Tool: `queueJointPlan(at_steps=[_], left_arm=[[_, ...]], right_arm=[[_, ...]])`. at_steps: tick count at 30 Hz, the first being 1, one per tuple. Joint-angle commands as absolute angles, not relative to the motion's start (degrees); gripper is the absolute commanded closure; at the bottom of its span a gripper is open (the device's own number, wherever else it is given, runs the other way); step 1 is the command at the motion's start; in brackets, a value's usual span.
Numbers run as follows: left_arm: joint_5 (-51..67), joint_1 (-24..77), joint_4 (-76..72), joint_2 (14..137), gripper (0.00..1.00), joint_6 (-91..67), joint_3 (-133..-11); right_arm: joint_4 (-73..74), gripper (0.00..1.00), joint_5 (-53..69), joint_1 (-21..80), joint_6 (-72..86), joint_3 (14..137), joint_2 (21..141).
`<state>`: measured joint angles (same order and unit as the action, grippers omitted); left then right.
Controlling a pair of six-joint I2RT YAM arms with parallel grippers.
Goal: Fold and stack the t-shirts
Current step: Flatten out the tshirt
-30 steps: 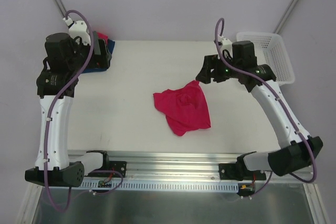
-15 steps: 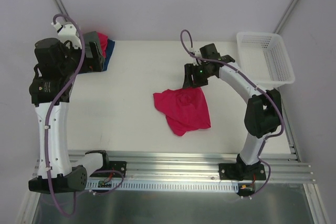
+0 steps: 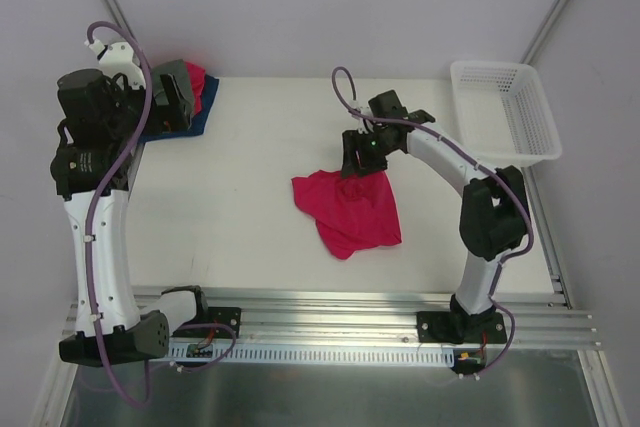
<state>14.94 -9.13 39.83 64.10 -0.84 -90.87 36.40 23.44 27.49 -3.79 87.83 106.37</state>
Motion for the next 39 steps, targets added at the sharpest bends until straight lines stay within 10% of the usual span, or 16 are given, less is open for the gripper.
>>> queueJointPlan(at_steps=[1,17,23,39], left_arm=[[16.6,-9.9,38.8,64.8,0.01,-2.5,-94.0],[17.4,-10.8,38.1,67.9,0.01,-3.8,-95.4],[17.9,-11.0,37.9,69.1,0.01,-4.2,-95.6],[21.6,-11.5,36.7,67.7,0.01,-7.2,-85.3]], right_arm=[[36.3,0.41,24.0,26.0,-2.9,86.8,107.5],[36.0,0.56,24.7,24.7,-3.9,87.5,111.8],[36.2,0.99,24.1,24.4,-4.3,89.1,111.7],[39.8,0.99,16.5,25.7,-17.6,123.4,104.4]])
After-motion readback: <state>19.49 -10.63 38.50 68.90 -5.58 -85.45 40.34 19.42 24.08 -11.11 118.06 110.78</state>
